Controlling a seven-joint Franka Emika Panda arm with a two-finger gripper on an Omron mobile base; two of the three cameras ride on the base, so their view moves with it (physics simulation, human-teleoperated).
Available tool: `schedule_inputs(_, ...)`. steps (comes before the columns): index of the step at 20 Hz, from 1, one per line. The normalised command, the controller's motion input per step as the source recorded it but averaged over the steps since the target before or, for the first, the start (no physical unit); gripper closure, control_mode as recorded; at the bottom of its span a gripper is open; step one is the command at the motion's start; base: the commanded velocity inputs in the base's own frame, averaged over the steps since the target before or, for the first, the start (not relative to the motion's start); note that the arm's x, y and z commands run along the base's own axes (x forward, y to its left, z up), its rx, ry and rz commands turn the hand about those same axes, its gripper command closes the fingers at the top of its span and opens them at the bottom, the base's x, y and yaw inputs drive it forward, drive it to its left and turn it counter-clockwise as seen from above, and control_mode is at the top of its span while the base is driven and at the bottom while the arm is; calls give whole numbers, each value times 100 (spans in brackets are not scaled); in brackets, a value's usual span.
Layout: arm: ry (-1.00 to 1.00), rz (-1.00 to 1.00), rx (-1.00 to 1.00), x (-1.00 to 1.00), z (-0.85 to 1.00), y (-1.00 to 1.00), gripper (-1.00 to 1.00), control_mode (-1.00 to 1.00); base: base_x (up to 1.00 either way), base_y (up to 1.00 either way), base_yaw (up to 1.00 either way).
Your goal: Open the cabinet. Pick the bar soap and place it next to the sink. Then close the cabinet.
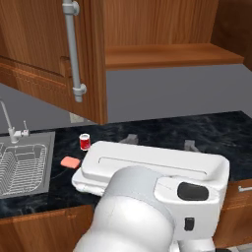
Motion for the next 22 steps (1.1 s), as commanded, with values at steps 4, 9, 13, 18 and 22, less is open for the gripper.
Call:
schedule_inputs(4, 0, -3, 0, 33, 0, 9, -100, -100, 0, 0, 0)
schedule_inputs(9, 0, 0, 0, 49, 0, 12, -100, -100, 0, 0, 0)
schedule_inputs(13, 0, 0, 0, 29, 0, 20, -100, -100, 0, 0, 0)
schedule_inputs(18, -4, 0, 0, 12, -3, 37, -100, -100, 0, 0, 0)
schedule_inputs(22, -6, 0, 0, 19, -16, 33, -100, -100, 0, 0, 0)
